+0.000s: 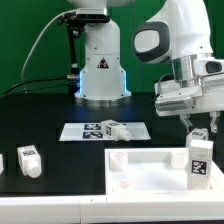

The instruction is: Assemble square table

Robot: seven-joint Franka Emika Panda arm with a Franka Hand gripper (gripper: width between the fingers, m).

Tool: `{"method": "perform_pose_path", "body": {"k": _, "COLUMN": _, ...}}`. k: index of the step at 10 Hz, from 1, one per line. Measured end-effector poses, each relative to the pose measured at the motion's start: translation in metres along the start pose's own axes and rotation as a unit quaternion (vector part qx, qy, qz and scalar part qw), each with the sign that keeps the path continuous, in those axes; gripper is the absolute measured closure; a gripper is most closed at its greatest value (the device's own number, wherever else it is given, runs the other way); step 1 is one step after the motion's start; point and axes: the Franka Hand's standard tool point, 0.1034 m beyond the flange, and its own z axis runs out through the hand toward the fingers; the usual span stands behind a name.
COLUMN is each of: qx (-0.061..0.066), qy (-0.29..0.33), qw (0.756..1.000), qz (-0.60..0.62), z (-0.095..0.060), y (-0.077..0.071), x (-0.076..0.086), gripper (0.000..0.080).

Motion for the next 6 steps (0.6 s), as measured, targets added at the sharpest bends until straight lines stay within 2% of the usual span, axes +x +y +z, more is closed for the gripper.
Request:
{"method": "perform_pose_path", "body": {"k": 1, "qx": 0.000, "qy": 0.000, "qw": 1.000, "qz": 0.001, "z": 0.000, "y": 0.000, "x": 0.000, "gripper": 0.0297}}
{"method": "perform_pose_path", "body": {"k": 2, "qx": 0.002, "qy": -0.001, "qw": 1.000, "qz": 0.006, "z": -0.001, "y": -0.001, "x": -0.001, "gripper": 0.0297}}
{"method": "perform_pose_path", "body": {"k": 3, "qx": 0.003, "qy": -0.004, "qw": 1.000, "qz": 0.015, "z": -0.006, "y": -0.001, "x": -0.006, "gripper": 0.0182}}
{"method": "perform_pose_path", "body": {"k": 5, "qx": -0.015, "qy": -0.011, "qw": 0.998, "qz": 0.060, "z": -0.027, "y": 0.015, "x": -0.015, "gripper": 0.0152}}
{"method": "perform_pose_path", "body": {"k": 6, "qx": -0.023, "qy": -0.014, "qw": 0.995, "qz": 0.098, "z": -0.032, "y": 0.024, "x": -0.018, "gripper": 0.0152}}
